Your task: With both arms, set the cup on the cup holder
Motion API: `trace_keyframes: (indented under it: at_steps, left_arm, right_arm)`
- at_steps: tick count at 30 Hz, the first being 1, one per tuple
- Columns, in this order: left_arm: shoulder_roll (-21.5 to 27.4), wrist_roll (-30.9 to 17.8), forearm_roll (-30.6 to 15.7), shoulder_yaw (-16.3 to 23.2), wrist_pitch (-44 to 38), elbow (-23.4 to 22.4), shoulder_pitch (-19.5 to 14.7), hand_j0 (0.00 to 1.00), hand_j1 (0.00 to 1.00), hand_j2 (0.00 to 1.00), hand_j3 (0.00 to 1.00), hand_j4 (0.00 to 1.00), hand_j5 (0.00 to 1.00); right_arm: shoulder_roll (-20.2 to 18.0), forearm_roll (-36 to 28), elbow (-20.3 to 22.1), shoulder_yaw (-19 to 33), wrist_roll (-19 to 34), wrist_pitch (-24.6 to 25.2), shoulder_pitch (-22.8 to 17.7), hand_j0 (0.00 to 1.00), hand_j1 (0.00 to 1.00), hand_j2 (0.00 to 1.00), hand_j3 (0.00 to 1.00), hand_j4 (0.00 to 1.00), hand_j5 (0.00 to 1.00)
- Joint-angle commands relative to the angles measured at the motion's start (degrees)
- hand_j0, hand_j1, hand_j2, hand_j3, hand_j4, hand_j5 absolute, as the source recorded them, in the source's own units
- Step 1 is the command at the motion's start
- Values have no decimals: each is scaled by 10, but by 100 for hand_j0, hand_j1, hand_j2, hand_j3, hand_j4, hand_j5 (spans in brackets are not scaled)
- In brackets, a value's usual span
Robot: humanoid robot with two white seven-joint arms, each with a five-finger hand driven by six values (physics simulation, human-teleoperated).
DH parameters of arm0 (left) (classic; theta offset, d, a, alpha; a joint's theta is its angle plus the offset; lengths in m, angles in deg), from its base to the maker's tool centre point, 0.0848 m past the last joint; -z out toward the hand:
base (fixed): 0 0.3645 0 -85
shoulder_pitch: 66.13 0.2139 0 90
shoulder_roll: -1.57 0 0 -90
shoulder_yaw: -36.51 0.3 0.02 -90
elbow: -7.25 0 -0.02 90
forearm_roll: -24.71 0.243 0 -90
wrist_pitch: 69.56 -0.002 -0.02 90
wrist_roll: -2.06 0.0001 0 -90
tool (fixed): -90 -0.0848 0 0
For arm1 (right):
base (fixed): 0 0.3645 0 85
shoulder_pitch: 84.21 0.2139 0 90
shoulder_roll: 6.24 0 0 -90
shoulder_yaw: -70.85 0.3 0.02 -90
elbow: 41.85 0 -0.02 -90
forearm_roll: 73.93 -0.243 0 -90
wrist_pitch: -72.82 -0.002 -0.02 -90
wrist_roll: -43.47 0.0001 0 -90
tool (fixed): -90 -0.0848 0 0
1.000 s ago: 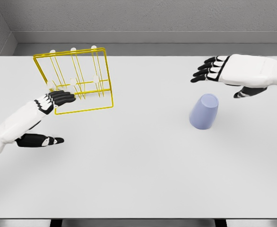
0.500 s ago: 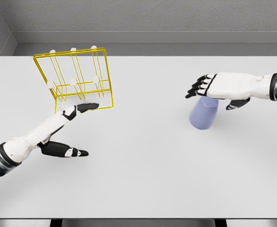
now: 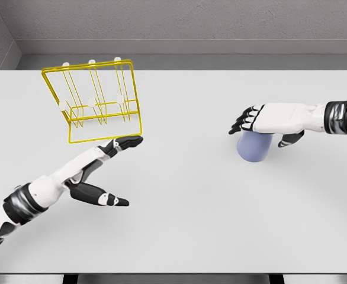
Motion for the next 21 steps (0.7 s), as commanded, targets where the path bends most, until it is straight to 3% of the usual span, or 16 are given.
trace_keyframes:
  at_steps: [1, 5, 9, 16, 21]
  left_arm:
    - [-15, -6, -16, 4, -28, -1, 0, 100, 100, 100, 100, 100, 100]
    - [-24, -6, -29, 11, -85, -4, 1, 100, 100, 100, 100, 100, 100]
    - [-24, -6, -35, 11, -100, -5, 1, 100, 100, 100, 100, 100, 100]
    - [-25, -6, -48, 10, -104, -6, 1, 100, 100, 100, 100, 100, 100]
    - [-38, -6, -47, 10, -134, -7, 1, 100, 100, 100, 100, 100, 100]
  right_arm:
    - [0, -2, 0, 0, 0, 1, 0, 98, 98, 98, 98, 98, 98]
    - [9, 17, -1, 0, 0, 1, 0, 90, 90, 90, 90, 90, 90]
    - [10, 18, 0, 0, 0, 1, 0, 76, 76, 76, 76, 76, 76]
    - [10, 29, 0, 0, 0, 1, 0, 72, 72, 72, 72, 72, 72]
    - [11, 27, 1, 1, 0, 1, 0, 60, 60, 60, 60, 60, 60]
